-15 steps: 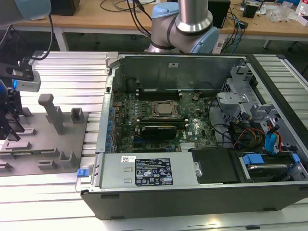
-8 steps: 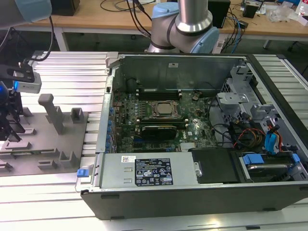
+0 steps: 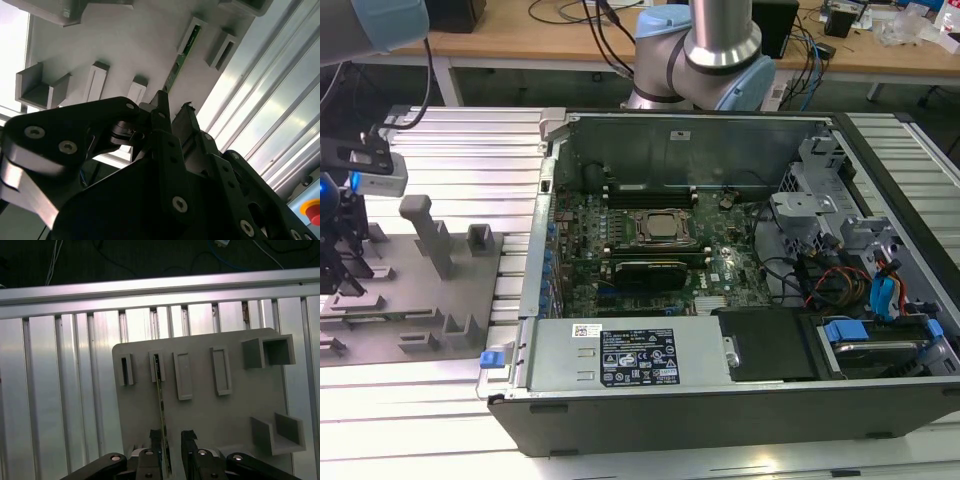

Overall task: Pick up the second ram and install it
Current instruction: 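Pick up the second ram and move it above second insertion slot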

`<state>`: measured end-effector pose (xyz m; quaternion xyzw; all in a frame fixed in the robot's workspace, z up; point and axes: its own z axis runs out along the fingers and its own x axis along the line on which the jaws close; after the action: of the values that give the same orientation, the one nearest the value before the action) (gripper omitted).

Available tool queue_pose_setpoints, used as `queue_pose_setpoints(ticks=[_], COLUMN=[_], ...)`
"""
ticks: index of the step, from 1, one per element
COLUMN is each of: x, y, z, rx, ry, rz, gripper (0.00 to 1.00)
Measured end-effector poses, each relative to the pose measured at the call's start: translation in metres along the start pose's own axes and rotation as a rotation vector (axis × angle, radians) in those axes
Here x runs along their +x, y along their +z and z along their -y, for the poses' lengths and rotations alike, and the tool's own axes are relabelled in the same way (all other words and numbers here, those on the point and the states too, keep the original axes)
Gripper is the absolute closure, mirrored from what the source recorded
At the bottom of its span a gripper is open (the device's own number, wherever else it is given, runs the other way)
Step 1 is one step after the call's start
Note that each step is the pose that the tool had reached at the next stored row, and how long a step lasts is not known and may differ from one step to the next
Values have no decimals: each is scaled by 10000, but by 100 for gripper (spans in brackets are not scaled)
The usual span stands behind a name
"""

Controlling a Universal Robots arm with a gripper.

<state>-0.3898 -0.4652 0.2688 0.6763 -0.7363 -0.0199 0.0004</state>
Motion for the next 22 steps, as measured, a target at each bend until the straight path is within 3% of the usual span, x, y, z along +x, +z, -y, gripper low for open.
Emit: queue_pose_setpoints(ticks=[12,14,18,22], x=[7,8,11,25], y=[91,135,229,415], z=[3,5,7,12], rx=[0,0,-1,-1], ry=[-3,-136,-187,-207], rz=[-4,-56,-58,-59], gripper=[70,70,70,70])
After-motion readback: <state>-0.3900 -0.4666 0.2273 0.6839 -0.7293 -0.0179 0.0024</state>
